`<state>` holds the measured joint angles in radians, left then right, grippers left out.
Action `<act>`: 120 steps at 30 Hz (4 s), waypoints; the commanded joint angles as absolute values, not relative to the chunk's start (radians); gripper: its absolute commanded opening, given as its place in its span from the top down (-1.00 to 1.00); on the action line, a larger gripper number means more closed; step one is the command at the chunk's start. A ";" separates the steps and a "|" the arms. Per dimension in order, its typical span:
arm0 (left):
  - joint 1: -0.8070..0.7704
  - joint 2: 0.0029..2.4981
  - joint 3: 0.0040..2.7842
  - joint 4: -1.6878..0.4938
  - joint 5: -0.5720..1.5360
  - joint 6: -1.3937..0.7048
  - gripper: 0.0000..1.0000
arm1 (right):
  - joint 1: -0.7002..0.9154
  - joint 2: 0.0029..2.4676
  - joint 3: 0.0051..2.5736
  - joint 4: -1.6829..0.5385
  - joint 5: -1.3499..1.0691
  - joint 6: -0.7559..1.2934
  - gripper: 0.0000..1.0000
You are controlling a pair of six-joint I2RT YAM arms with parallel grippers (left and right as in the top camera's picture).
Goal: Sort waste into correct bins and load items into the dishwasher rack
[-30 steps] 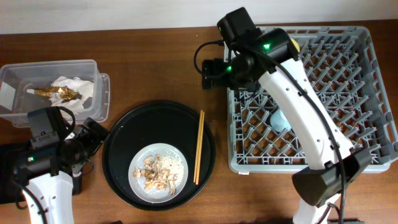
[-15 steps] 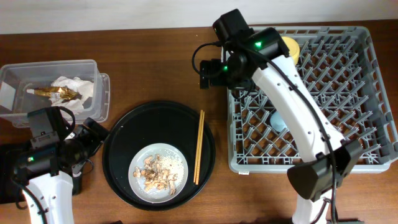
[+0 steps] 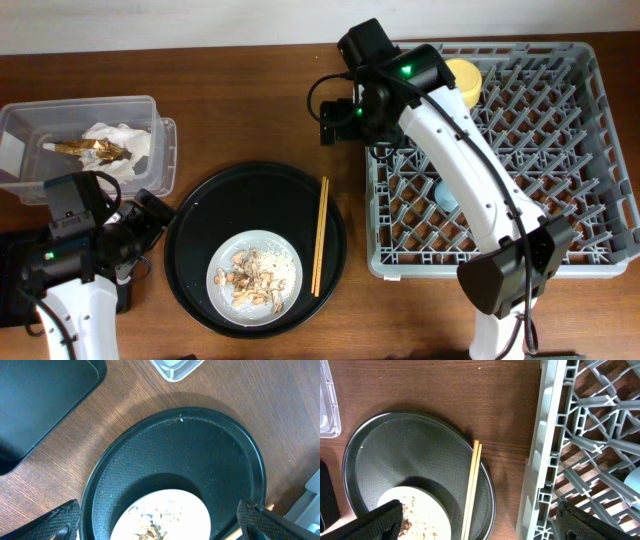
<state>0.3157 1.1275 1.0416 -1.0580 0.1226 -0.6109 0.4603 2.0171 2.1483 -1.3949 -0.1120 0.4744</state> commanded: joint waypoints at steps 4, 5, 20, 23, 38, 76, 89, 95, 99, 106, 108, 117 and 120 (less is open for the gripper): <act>0.319 1.124 1.052 -1.059 0.118 -0.617 -0.99 | 0.464 2.019 2.147 -1.390 -0.093 0.481 -0.97; 0.319 1.124 1.052 -1.059 0.118 -0.617 -0.99 | 0.464 2.019 2.147 -1.382 -0.093 0.481 -0.97; 0.319 1.123 1.052 -1.059 0.118 -0.617 -0.99 | 0.540 2.019 2.088 -1.387 -0.083 0.585 -0.30; 0.319 1.123 1.052 -1.059 0.118 -0.617 -0.99 | 0.636 2.019 1.933 -1.371 -0.046 0.642 -0.38; 0.319 1.124 1.052 -1.059 0.115 -0.617 -0.99 | 0.700 2.019 1.414 -0.952 -0.147 0.715 0.37; 0.319 1.124 1.052 -1.059 0.115 -0.617 -0.99 | 0.219 1.890 1.942 -1.196 0.058 0.132 0.92; 0.319 1.124 1.052 -1.059 0.115 -0.617 -0.99 | 0.258 2.003 1.932 -1.235 -0.364 0.165 -0.24; 0.319 1.124 1.052 -1.059 0.115 -0.617 -0.99 | 0.614 2.033 1.851 -1.060 -0.046 0.387 -0.03; 0.319 1.124 1.052 -1.059 0.115 -0.617 -0.99 | 0.757 2.197 1.828 -1.005 0.007 0.473 0.20; 0.319 1.123 1.052 -1.059 0.115 -0.617 -0.99 | 0.785 2.285 1.758 -0.950 0.004 0.458 0.21; 0.319 1.124 1.052 -1.059 0.115 -0.617 -0.99 | 0.785 2.285 1.740 -0.945 0.005 0.458 0.40; 0.319 1.124 1.052 -1.059 0.115 -0.617 -0.99 | 0.531 2.131 2.165 -1.248 -0.006 0.391 0.92; 0.319 1.124 1.052 -1.059 0.115 -0.617 -0.99 | 0.273 2.130 2.289 -1.354 -0.015 0.173 0.92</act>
<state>0.3157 1.1275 1.0416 -1.0584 0.1223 -0.6109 0.3992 2.1468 2.2539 -1.3190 -0.0204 0.3599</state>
